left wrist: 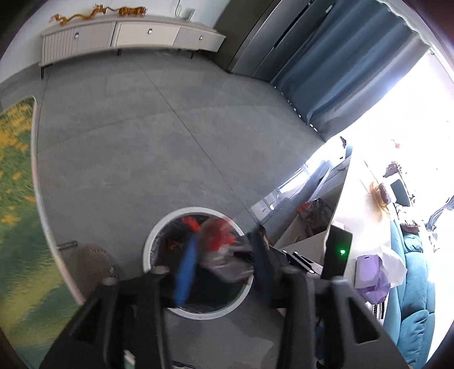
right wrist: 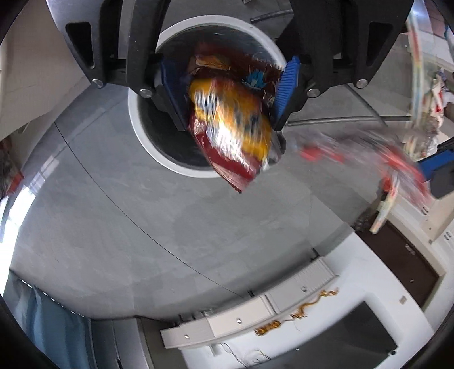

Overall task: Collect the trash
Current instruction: 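Carry both items over the white bin and open both tools to drop them, then move both tools back over the trash pile on the table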

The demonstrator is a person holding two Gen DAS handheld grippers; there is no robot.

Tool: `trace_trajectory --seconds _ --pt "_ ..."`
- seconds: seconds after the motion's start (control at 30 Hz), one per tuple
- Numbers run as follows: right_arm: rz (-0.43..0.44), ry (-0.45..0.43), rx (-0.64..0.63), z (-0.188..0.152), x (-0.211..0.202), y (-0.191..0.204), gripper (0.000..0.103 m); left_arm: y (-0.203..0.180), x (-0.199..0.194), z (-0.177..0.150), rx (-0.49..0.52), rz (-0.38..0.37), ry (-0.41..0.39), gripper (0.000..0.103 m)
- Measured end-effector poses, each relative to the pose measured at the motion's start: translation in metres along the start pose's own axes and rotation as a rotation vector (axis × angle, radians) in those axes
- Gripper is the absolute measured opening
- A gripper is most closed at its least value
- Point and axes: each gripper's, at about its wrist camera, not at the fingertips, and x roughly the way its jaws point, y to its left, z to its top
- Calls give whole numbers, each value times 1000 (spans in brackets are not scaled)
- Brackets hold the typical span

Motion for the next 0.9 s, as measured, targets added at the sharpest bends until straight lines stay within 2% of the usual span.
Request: trace_trajectory --seconds 0.13,0.33,0.4,0.6,0.67,0.77,0.9 --pt "-28 10 15 -6 4 -6 63 2 7 -5 -5 -5 24 47" --pt "-33 -14 15 -7 -15 -1 63 3 -29 -10 3 19 -35 47" --pt "-25 -34 16 -2 -21 3 63 6 -48 -11 6 36 -68 47" --pt "23 -128 -29 11 -74 35 63 14 -114 -19 13 98 -182 47" --pt "38 -166 -66 16 -96 54 63 20 -139 -24 8 119 -218 48" --pt "73 -225 -120 21 -127 83 63 32 -179 -34 -2 163 -287 56" --pt "123 -295 -188 27 -163 129 63 56 -238 -49 -30 207 -373 57"
